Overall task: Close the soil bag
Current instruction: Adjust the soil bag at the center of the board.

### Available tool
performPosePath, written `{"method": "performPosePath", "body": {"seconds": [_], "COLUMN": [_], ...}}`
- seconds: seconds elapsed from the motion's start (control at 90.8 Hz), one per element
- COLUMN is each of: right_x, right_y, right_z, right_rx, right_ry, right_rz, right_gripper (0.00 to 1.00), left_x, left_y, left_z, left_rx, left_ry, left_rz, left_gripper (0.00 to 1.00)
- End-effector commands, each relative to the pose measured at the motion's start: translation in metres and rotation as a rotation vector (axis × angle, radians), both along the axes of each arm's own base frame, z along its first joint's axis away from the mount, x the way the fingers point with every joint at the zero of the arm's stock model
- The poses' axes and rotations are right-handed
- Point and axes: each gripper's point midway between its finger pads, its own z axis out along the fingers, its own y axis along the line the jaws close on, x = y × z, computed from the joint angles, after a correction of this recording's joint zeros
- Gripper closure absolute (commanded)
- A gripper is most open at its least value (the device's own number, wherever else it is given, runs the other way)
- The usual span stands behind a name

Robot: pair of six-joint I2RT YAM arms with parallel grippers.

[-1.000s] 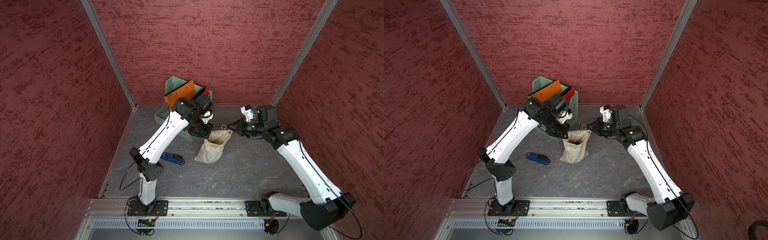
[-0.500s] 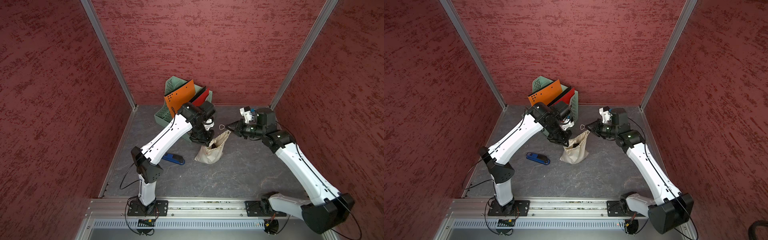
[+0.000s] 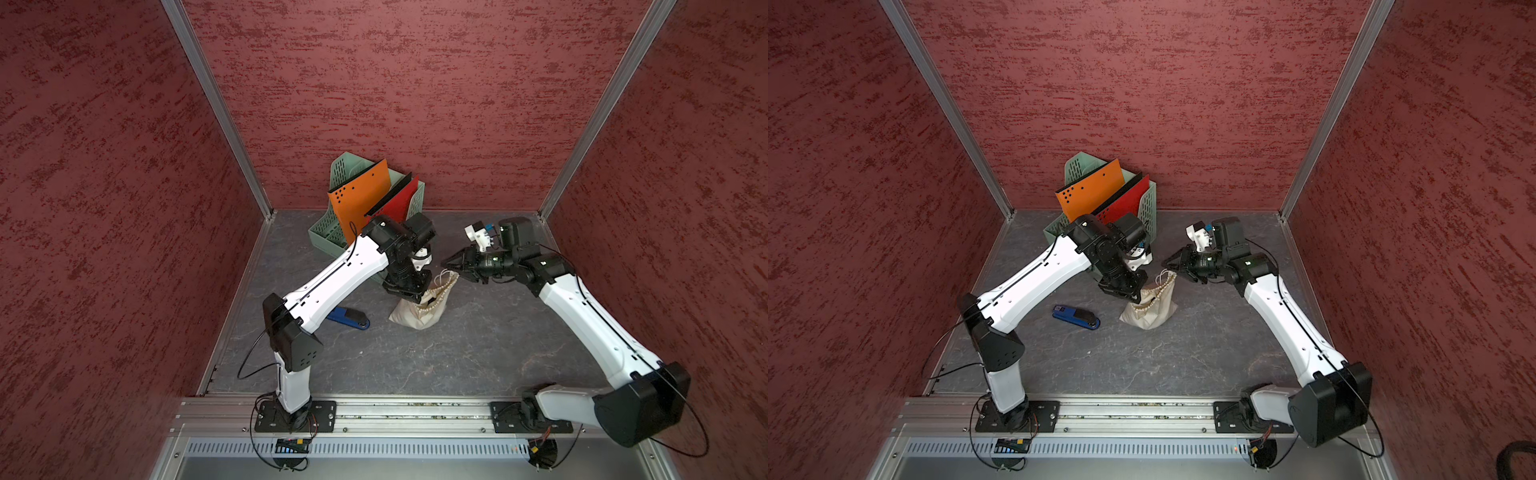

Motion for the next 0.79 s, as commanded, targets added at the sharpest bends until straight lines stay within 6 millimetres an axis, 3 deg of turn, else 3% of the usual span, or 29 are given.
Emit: {"method": "performPosePath", "body": {"seconds": [0.0, 0.165, 0.275, 0.782], "right_x": [-0.002, 0.001, 0.001, 0.003], "right_y": [0.000, 0.003, 0.003, -0.025], "right_z": [0.010, 0.011, 0.017, 0.072], "right_rx": [0.002, 0.021, 0.031, 0.051], "right_ry": [-0.012, 0.004, -0.007, -0.193], "right_rz": [0.037, 0.048, 0.051, -0.084], "right_gripper": [0.71, 0.77, 1.00, 1.00], "left_x": [0.000, 0.000, 0.002, 0.014], "left_y": [0.001, 0.003, 0.004, 0.018], "left_z": [0.010, 0.010, 0.010, 0.018], "left_rx": [-0.032, -0.023, -0.024, -0.010], "left_ry": [-0.029, -0.032, -0.034, -0.056], "left_rz": [0.007, 0.008, 0.012, 0.041], "left_gripper": [0.97, 0.97, 0.97, 0.97]}}
